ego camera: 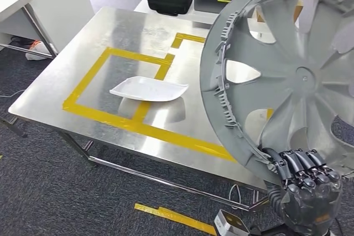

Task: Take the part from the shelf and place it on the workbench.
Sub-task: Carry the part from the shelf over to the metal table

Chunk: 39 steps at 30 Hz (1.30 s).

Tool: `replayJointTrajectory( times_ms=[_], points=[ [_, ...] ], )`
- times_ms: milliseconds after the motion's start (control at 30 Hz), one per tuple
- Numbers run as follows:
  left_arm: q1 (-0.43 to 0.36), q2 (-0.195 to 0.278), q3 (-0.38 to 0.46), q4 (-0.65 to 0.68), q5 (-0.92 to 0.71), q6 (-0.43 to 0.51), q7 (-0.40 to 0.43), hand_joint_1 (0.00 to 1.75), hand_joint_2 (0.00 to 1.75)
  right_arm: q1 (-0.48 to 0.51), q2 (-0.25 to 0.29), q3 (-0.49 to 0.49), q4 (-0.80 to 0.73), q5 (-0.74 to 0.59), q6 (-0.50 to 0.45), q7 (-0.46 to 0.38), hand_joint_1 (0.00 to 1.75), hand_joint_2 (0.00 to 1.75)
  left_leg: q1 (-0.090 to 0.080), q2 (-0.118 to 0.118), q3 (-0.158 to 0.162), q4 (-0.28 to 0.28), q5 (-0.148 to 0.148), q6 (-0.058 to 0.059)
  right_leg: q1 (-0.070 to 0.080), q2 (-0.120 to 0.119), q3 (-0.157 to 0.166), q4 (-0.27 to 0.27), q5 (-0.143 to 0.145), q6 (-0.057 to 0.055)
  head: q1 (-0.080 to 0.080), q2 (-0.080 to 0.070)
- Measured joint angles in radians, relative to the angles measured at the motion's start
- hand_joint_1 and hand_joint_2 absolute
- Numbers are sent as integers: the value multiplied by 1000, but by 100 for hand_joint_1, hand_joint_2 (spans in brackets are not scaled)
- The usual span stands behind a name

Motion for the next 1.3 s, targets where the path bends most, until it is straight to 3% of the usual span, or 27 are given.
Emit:
replayJointTrajectory(
  times_ms=[67, 133, 200, 233, 267, 333, 400, 433, 500, 567, 633, 667, 700, 733, 767, 800, 867, 933, 1000, 1033, 1100, 1133, 1200, 1233, 1267, 1300],
  points=[
    [1, -2, 0, 0, 0, 0, 1, 0, 175, 2, 0, 0, 1, 0, 0, -1, 175, 175, 4, 27, 5, -16, 9, 8, 3, -47, -23, 34, -25, 11, 4, 0],
    [2, -3, 0, 0, 0, 0, 1, 0, 175, 0, 0, 0, 2, 0, 0, -3, 175, 175, 5, 57, 8, -21, 11, 12, 1, -104, -75, 143, -85, 22, 8, 0],
    [3, -2, 1, 0, 0, 0, 2, 0, 175, 0, 0, 0, 4, 0, 0, -4, 175, 175, 5, 86, 8, -21, 9, 13, -6, -119, -127, 254, -124, 34, 8, 0],
    [3, -1, 1, 0, 0, 0, 3, 0, 175, 1, 0, 0, 6, 0, 0, -4, 175, 175, 5, 101, 9, -21, 7, 11, -10, -122, -131, 265, -117, 39, 8, 0],
    [2, -1, 1, 0, 0, 0, 4, 0, 175, 2, 0, 0, 8, 0, 0, -3, 175, 175, 6, 114, 12, -20, 4, 9, -13, -128, -113, 234, -93, 43, 8, 0],
    [2, -1, 2, 0, 0, 0, 7, 0, 175, 3, 0, 0, 10, 0, 0, -3, 175, 175, 7, 135, 18, -16, -5, -1, -15, -164, -38, 100, -35, 49, 9, 0],
    [2, 0, 2, 0, 2, 0, 10, 0, 175, 2, 0, 0, 12, 0, 0, -3, 175, 175, 2, 152, 23, -10, -16, -13, -12, -189, 15, 11, -14, 39, 8, 0],
    [2, 0, 2, 0, 3, 0, 12, 0, 175, 2, 0, 0, 12, 0, 0, -3, 175, 175, -1, 159, 25, -8, -19, -18, -9, -189, 21, 2, -20, 31, 7, 0],
    [0, 0, 2, 0, 6, 0, 14, 0, 175, 4, 0, 0, 13, 0, 0, -3, 175, 175, 0, 170, 33, -7, -26, -27, -10, -168, 21, 3, -21, 14, 6, 0],
    [-1, 0, 2, 0, 6, 0, 15, 0, 175, 5, 0, 0, 13, 0, 0, -1, 175, 175, 5, 139, 23, 28, -56, -37, -12, -148, 21, 2, -20, 2, 4, 0],
    [-2, 0, 3, 0, 8, 0, 15, 0, 175, 4, 0, 0, 14, 0, 0, 1, 175, 175, 7, 88, -27, 143, -119, -41, -12, -128, 22, 1, -19, -7, 2, 0],
    [-4, 0, 3, 0, 9, -1, 14, 0, 175, 4, 0, 0, 14, 0, 0, 1, 175, 175, 7, 76, -62, 216, -150, -41, -11, -116, 22, 1, -19, -10, 2, 0],
    [-7, 0, 3, 0, 10, -1, 14, 0, 175, 4, 0, 0, 15, 0, 0, 1, 175, 175, 7, 71, -88, 271, -165, -40, -10, -104, 23, 1, -20, -11, 2, 0],
    [-10, 0, 4, 0, 11, -1, 14, 0, 175, 4, 0, 0, 16, 0, 0, 1, 175, 175, 7, 69, -100, 292, -159, -37, -8, -90, 24, 1, -20, -12, 2, 0],
    [-11, -1, 4, 0, 10, -1, 14, 0, 175, 4, 0, 0, 16, 0, 0, 1, 175, 175, 6, 67, -95, 273, -132, -33, -7, -75, 26, 1, -20, -12, 2, 0],
    [-10, -1, 4, 0, 10, -1, 14, 0, 175, 4, 0, 0, 17, 0, 0, 1, 175, 175, 6, 60, -75, 217, -90, -27, -6, -60, 28, 1, -20, -12, 2, 0],
    [-5, 0, 4, 0, 9, -1, 16, 0, 175, 4, 0, 0, 17, 0, 0, 1, 175, 175, 7, 12, -29, 88, -19, -14, -6, -32, 27, 3, -19, -10, 3, 0],
    [-1, 0, 4, 0, 9, 0, 16, 0, 175, 3, 0, 0, 18, 0, 0, 2, 175, 175, 7, -28, -9, 24, -4, -8, -11, -9, 17, 4, -15, -1, 0, 0],
    [-2, -1, 4, 0, 9, 0, 16, 0, 175, 6, 0, 0, 18, 0, 0, 2, 175, 175, 7, -16, -4, 8, -5, -6, -15, 10, 6, 1, -9, 12, -4, 0],
    [-3, -2, 4, 0, 9, 0, 16, 0, 175, 8, 0, 0, 18, 0, 0, 2, 175, 175, 8, -3, -1, 1, -1, -3, -14, -1, 0, 3, -11, 18, -3, 0],
    [-1, -3, 5, 0, 9, 0, 16, 0, 175, 8, 0, 1, 19, 0, 0, 1, 175, 175, 13, 26, 6, -14, 5, 5, -9, -58, -31, 58, -44, 26, 1, 0],
    [0, -3, 5, 0, 10, 0, 16, 0, 175, 7, 0, 1, 19, 0, 0, 0, 175, 175, 12, 42, 7, -16, 6, 7, -8, -91, -59, 117, -74, 30, 2, 0],
    [1, -3, 6, 0, 10, 0, 16, 0, 175, 4, 0, 2, 20, 0, 0, 1, 175, 175, 11, 73, 8, -16, 4, 9, -10, -117, -121, 244, -125, 38, 4, 0],
    [1, -2, 6, 0, 11, 0, 16, 0, 175, 5, 0, 2, 21, 0, 0, 2, 175, 175, 11, 87, 9, -16, 2, 9, -12, -121, -135, 275, -128, 42, 4, 0],
    [1, -2, 7, 0, 11, 0, 16, 0, 175, 6, 0, 2, 23, 0, 0, 4, 175, 175, 11, 99, 11, -15, 0, 8, -13, -124, -129, 265, -113, 44, 4, 0],
    [1, -2, 7, 0, 11, 0, 16, 0, 175, 6, 0, 2, 24, 0, 0, 6, 175, 175, 11, 107, 14, -14, -3, 5, -14, -129, -100, 214, -82, 46, 4, 0]
  ],
)
